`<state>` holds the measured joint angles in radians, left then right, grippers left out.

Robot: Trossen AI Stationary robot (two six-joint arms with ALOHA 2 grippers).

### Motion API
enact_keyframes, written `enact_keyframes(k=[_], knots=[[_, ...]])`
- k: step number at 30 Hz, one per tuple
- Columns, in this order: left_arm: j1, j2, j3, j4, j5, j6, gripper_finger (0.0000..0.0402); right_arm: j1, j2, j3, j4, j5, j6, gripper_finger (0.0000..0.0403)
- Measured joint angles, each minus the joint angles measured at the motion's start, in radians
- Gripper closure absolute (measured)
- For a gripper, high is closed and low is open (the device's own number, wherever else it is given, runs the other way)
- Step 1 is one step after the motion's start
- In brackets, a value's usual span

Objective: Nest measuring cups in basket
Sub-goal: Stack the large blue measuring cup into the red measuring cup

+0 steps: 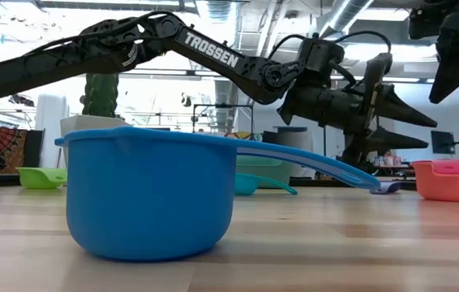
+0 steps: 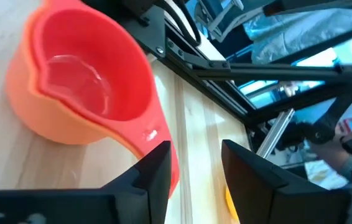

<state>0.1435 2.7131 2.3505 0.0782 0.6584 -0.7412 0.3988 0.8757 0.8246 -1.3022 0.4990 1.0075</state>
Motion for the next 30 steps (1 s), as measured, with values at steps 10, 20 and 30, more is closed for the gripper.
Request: enact_keyframes(k=[10, 20, 30], knots=[[-0.044, -0.135, 0.000, -0.366, -0.254, 0.410, 0.0323, 0.206, 0.000, 0.000, 0.000, 0.108, 0.186, 0.0223], [-0.172, -0.208, 0.000, -0.570, -0.554, 0.536, 0.0347, 0.425, 0.016, -0.001, 0.060, 0.135, 0.311, 0.0238], [-0.329, -0.284, 0.000, -0.724, -0.891, 0.538, 0.0358, 0.543, 0.087, -0.079, 0.328, 0.136, 0.280, 0.0241]])
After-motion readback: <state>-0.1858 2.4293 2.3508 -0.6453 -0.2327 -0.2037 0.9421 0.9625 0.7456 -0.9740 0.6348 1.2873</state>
